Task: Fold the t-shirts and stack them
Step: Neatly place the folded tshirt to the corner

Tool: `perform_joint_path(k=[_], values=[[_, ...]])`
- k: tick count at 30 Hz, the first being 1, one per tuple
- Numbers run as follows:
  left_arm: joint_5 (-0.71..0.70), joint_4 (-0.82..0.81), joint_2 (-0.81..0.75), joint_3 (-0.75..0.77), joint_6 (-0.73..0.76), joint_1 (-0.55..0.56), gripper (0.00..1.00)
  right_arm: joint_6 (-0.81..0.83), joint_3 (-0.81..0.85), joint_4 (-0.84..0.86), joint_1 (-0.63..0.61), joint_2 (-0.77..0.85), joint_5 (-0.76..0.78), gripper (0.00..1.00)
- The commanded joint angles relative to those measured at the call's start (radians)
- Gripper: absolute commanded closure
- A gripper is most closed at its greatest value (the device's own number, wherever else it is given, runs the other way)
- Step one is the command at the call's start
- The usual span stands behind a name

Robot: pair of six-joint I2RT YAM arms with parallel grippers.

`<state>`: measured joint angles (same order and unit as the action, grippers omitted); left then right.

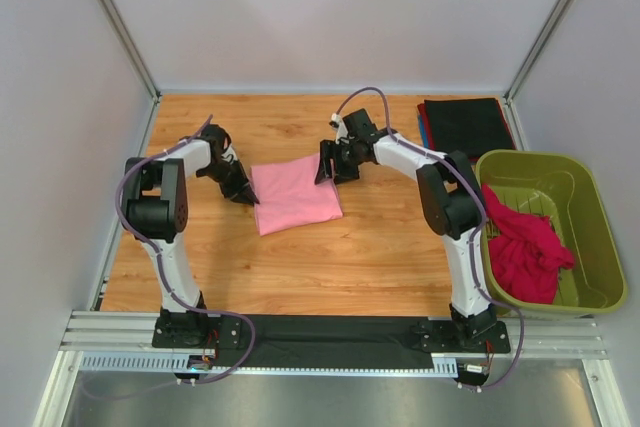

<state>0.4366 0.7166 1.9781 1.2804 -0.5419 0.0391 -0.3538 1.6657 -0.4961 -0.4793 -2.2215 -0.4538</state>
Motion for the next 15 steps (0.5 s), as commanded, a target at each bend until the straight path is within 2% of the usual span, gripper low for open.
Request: perform_joint_path(k=[1, 5, 15], values=[[-0.055, 0.021, 0.027, 0.028, 0.003, 0.007, 0.80, 0.041, -0.075, -0.015, -0.028, -0.001, 0.058, 0.36], [-0.064, 0.035, 0.037, 0.039, 0.005, 0.010, 0.81, 0.016, -0.116, 0.005, -0.030, -0.003, 0.067, 0.41], [-0.090, 0.089, 0.062, 0.083, 0.019, 0.027, 0.81, 0.001, -0.078, -0.001, -0.071, -0.036, 0.110, 0.50]])
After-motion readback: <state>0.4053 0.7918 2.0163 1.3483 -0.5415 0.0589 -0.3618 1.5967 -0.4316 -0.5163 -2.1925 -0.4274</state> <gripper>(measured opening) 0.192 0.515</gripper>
